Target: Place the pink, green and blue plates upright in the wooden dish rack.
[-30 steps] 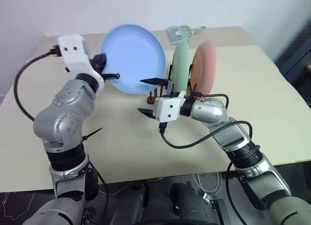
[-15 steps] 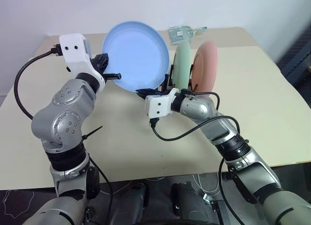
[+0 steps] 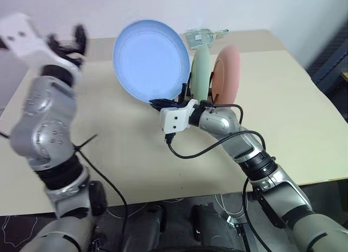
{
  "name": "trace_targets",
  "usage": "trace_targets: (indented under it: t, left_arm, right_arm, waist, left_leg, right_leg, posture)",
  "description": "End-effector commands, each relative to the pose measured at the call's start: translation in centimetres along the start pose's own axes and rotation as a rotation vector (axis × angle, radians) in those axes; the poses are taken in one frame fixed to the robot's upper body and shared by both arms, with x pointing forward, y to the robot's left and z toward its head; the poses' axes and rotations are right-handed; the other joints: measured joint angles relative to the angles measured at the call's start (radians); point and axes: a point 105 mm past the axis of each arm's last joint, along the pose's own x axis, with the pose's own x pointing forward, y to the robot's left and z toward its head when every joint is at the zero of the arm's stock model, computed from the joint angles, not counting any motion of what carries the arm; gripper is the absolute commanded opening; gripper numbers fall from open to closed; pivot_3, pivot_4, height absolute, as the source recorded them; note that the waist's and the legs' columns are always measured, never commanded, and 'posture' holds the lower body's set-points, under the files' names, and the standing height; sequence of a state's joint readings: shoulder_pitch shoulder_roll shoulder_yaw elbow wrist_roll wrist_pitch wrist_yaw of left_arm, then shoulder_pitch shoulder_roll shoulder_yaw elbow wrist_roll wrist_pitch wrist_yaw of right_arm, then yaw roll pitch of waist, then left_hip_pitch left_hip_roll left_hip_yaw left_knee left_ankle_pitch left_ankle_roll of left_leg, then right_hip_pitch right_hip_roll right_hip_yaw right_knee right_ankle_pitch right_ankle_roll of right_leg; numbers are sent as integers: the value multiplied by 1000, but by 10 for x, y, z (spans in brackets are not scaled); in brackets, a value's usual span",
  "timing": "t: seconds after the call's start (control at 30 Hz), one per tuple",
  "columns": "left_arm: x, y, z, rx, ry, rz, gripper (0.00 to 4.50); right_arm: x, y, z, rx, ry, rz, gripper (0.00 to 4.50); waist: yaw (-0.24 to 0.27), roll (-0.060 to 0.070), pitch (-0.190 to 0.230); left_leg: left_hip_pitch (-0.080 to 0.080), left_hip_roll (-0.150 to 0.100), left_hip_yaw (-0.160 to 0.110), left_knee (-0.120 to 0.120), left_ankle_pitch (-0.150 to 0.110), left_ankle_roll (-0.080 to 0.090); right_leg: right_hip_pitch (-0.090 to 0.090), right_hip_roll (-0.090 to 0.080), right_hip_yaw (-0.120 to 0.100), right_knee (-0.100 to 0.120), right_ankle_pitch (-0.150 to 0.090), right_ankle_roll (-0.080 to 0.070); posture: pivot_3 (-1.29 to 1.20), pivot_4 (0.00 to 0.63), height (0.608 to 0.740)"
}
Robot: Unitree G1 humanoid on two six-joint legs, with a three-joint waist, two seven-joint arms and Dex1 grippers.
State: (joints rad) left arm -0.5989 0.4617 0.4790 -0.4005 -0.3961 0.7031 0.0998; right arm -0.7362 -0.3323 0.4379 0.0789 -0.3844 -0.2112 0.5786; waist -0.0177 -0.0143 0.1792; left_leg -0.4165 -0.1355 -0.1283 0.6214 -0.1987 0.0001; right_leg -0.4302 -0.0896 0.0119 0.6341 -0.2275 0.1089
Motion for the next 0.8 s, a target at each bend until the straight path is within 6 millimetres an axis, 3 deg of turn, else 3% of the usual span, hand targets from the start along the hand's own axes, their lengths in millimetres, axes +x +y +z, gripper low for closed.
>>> trace_targets:
  t: [0.03, 0.1, 0.2, 0.33, 0.53, 0.8]
  left_arm:
    - [-13, 23, -34, 255, 58, -19, 3945]
    - [-29, 9, -63, 338, 117, -147, 3945]
    - [-59, -18, -102, 306, 205, -320, 3945]
    - [-103, -59, -138, 214, 297, -536, 3945]
    - [-135, -96, -153, 142, 348, -712, 3945]
    - [-138, -102, -155, 133, 352, -742, 3945]
  right_arm:
    - [-3, -32, 32, -10, -158, -104, 0]
    - [-7, -41, 40, 82, -219, -145, 0]
    - [-15, -55, 51, 256, -310, -203, 0]
    - [-28, -77, 72, 674, -496, -260, 0]
    - [-35, -90, 67, 1091, -561, -320, 0]
    - [-27, -85, 43, 1421, -517, -361, 0]
  waist:
    - [2, 0, 0]
    - [7, -2, 0]
    - [17, -2, 0]
    - [14, -2, 0]
    - [6, 0, 0]
    - [5, 1, 0]
  left_leg:
    - [5, 0, 4, -4, 0, 0]
    - [6, 2, 5, -6, 0, 1]
    - [6, 3, 4, -5, -5, 4]
    - [6, 5, 4, -6, -5, 5]
    - [6, 8, 5, -8, -5, 4]
    - [7, 9, 8, -9, -4, 6]
  right_leg:
    - [1, 0, 4, 0, 0, 0]
    - [2, 1, 5, -2, 0, -1]
    - [3, 2, 5, -4, 1, -2]
    - [3, 1, 5, -4, 2, -3]
    - [1, 4, 6, -3, 2, -8]
    - [0, 3, 7, -3, 2, -7]
  posture:
    - [0, 150, 729]
    - [0, 150, 729]
    - [0, 150, 729]
    - [0, 150, 729]
    - [0, 150, 729]
    - [0, 150, 729]
